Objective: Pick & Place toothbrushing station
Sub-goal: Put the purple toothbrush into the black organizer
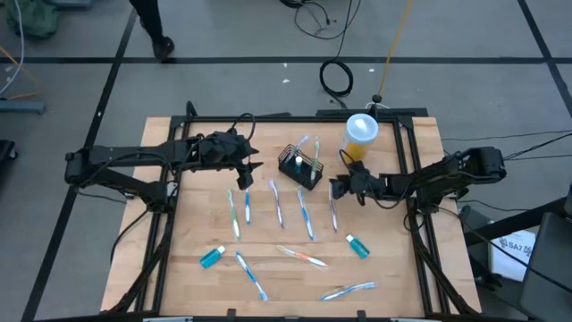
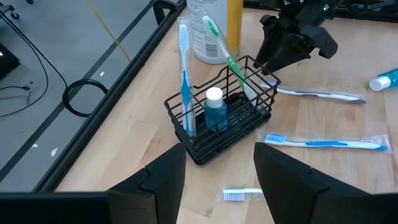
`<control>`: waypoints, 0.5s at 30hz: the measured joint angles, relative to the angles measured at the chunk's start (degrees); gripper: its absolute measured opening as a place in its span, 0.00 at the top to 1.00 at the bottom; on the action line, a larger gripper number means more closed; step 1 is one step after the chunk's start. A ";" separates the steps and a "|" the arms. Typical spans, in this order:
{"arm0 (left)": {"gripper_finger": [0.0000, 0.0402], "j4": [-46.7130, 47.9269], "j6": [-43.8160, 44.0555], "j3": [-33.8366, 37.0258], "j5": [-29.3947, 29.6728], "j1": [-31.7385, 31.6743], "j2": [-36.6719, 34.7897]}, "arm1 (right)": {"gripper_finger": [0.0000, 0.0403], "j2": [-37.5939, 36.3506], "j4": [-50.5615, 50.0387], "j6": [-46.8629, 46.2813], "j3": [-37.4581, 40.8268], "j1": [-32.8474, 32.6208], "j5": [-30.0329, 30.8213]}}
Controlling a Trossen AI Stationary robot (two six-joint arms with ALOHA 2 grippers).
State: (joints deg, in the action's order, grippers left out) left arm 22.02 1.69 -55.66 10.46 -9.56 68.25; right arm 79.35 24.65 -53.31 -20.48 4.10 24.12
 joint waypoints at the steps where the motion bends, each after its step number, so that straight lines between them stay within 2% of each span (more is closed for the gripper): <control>1: 0.52 -0.01 0.00 0.00 0.00 0.00 0.00 | 0.55 0.00 -0.33 -0.38 0.03 0.00 0.07; 6: 0.52 -0.02 -0.31 0.00 0.00 0.00 0.00 | 0.55 2.17 0.77 -1.94 0.03 0.00 0.02; 9: 0.50 -0.02 -0.31 0.00 0.00 0.00 0.00 | 0.55 5.32 4.65 -3.04 -0.01 0.00 -0.22; 15: 0.49 -0.02 -0.33 -0.02 -0.02 0.00 0.00 | 0.55 9.66 8.63 -0.54 -0.04 -0.07 -0.31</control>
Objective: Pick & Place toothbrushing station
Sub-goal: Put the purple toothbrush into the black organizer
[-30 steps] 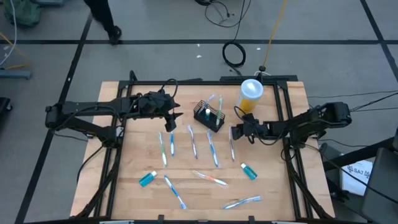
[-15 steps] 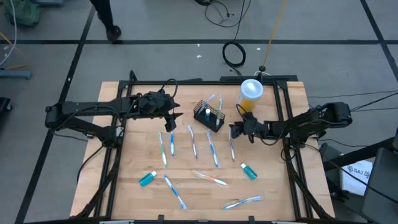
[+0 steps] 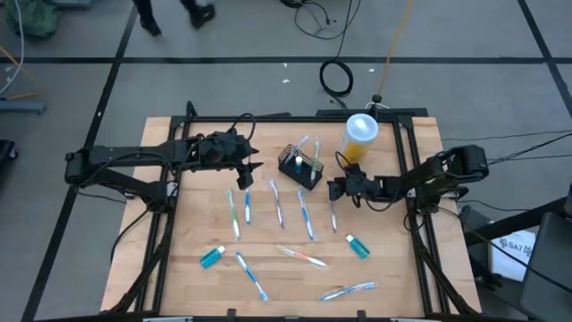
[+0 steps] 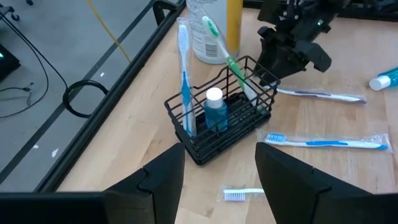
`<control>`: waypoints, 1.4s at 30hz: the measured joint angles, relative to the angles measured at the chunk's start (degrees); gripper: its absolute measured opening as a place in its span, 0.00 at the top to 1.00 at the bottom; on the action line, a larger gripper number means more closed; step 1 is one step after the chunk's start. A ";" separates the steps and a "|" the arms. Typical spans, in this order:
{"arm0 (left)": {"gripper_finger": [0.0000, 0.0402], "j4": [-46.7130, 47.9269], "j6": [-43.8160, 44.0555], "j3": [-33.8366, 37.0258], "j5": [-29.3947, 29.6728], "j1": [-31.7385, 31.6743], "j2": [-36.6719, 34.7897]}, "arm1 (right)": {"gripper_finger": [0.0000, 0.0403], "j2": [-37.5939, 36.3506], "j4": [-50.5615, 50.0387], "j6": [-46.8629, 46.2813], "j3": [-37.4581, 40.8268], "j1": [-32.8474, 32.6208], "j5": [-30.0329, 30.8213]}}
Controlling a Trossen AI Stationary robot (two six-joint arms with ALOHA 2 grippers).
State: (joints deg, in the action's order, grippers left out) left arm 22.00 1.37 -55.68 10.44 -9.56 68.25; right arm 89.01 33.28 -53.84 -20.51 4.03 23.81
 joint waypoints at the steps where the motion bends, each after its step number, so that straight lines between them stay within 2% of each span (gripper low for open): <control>1: 0.50 0.00 -0.02 0.00 0.02 0.00 0.00 | 0.56 0.22 0.02 0.59 0.00 0.00 0.20; 5: 0.51 0.00 -0.13 -0.02 0.02 0.00 0.00 | 0.62 0.60 -0.05 1.54 0.00 0.13 0.26; 13: 0.51 0.00 1.18 -0.02 -0.24 0.00 0.00 | 0.86 0.72 0.61 4.01 0.02 0.17 0.16; 18: 0.49 -0.02 4.85 -0.02 -4.39 0.00 0.00 | 0.98 0.33 2.00 5.90 0.07 -0.02 -0.23; 25: 0.51 -1.40 6.59 -0.02 -6.84 1.86 0.01 | 0.99 -4.75 2.39 10.32 0.11 -0.43 -7.27; 31: 0.52 -9.26 4.97 -0.02 -7.03 6.59 0.02 | 1.00 -13.19 2.01 15.91 0.11 -3.79 -7.63; 36: 0.50 -10.78 4.85 -0.02 -7.04 9.86 0.00 | 1.00 -20.53 2.63 22.15 0.11 -7.97 -7.67; 42: 0.49 -10.14 4.63 -0.09 -4.49 11.51 -4.81 | 1.00 -24.28 15.37 36.36 0.11 -10.10 -7.65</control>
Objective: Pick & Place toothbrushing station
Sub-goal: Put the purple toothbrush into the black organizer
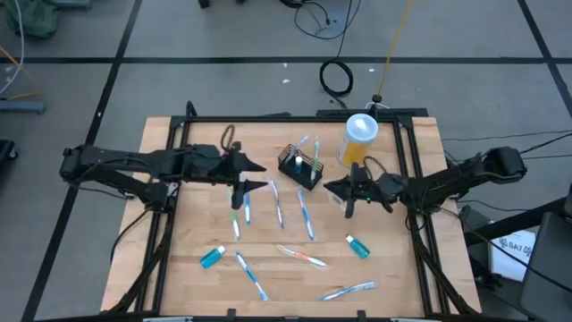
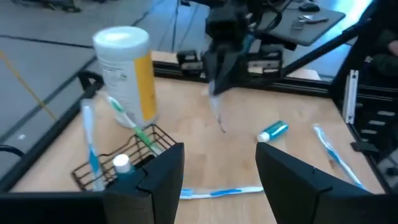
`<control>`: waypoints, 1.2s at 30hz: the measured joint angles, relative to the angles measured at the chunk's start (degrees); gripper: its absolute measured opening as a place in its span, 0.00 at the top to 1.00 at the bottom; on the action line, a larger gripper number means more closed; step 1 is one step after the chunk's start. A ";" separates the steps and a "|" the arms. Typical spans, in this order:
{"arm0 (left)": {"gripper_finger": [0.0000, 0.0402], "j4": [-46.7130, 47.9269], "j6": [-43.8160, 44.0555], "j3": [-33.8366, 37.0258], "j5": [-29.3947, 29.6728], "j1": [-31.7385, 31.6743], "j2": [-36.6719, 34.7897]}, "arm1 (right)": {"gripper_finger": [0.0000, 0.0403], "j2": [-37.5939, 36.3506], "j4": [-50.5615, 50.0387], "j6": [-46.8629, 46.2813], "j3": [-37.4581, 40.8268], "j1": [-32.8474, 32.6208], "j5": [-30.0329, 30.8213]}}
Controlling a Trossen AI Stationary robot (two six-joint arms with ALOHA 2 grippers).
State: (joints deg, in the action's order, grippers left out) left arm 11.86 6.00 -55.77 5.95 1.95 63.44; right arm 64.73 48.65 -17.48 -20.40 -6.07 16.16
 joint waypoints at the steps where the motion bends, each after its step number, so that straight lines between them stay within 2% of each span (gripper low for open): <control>1: 0.49 0.33 -0.58 0.01 0.75 0.25 -0.85 | 1.00 -0.02 3.28 2.98 0.00 0.05 0.02; 7: 0.48 0.61 -6.50 0.04 4.51 1.53 -7.55 | 1.00 0.74 22.96 17.11 -0.04 1.54 0.08; 11: 0.48 1.48 -8.49 0.05 4.57 1.72 -8.04 | 1.00 1.97 31.81 22.26 -0.59 2.78 0.05; 15: 0.48 0.33 -5.01 0.04 4.61 1.78 -5.30 | 1.00 3.74 31.42 23.37 -3.64 4.34 -2.30; 21: 0.48 -5.39 -2.59 0.07 5.49 1.27 3.65 | 1.00 7.83 24.18 23.20 -9.66 7.10 -16.42; 30: 0.48 -19.58 -1.69 0.09 6.13 -0.40 15.94 | 1.00 10.20 22.26 22.82 -10.56 7.61 -17.77; 36: 0.48 -33.60 -0.97 0.09 6.16 -1.63 21.97 | 1.00 10.19 22.22 24.12 -10.58 7.63 -17.77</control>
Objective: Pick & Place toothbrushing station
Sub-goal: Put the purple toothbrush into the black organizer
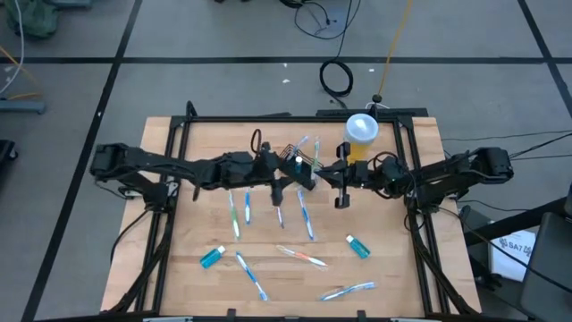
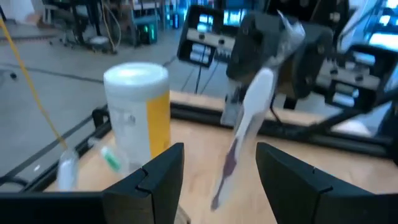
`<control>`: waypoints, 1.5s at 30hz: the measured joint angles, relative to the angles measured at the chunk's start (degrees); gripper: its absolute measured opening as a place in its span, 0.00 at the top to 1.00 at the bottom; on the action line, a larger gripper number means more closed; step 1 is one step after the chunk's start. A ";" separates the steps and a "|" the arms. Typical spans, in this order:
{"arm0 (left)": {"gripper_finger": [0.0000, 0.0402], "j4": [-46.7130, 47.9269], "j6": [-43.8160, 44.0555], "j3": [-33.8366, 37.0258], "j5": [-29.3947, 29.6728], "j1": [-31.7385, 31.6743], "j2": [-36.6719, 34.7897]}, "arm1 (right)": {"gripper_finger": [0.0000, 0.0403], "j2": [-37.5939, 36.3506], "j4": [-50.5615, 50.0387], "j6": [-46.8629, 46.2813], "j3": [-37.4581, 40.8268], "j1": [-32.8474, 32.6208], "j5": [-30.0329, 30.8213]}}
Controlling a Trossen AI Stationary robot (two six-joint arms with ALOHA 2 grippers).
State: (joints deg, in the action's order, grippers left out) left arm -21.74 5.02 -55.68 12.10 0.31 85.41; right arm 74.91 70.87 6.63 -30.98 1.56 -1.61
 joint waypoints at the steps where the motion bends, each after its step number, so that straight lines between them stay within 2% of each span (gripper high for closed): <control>1: 0.48 -1.99 -0.10 0.00 0.00 -0.06 0.83 | 1.00 0.00 -0.06 0.00 0.00 -0.02 0.00; 5: 0.48 -7.43 -2.22 0.00 -0.24 -0.30 2.82 | 1.00 0.02 -1.04 0.09 0.00 0.00 0.00; 9: 0.48 -8.87 -3.53 0.00 -0.61 -0.30 2.84 | 1.00 0.00 -1.17 0.09 0.00 0.00 0.00; 17: 0.48 -10.04 -2.76 0.00 -9.91 -1.03 3.04 | 1.00 0.00 -0.85 0.09 0.00 0.00 0.02; 36: 0.48 -13.64 -0.12 0.00 -16.19 -3.32 3.12 | 1.00 0.00 -0.37 0.09 0.00 0.00 0.17; 41: 0.48 -19.30 1.17 -0.30 -17.76 -3.73 7.30 | 1.00 -0.02 0.12 0.07 0.00 0.00 0.21; 45: 0.48 -18.35 1.50 -2.27 -18.12 -4.34 9.74 | 1.00 -0.02 -0.09 -0.08 0.00 0.00 0.26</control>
State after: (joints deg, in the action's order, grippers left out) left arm -40.10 6.52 -57.95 -6.02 -4.03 95.15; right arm 74.89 70.78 6.55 -30.98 1.56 -1.35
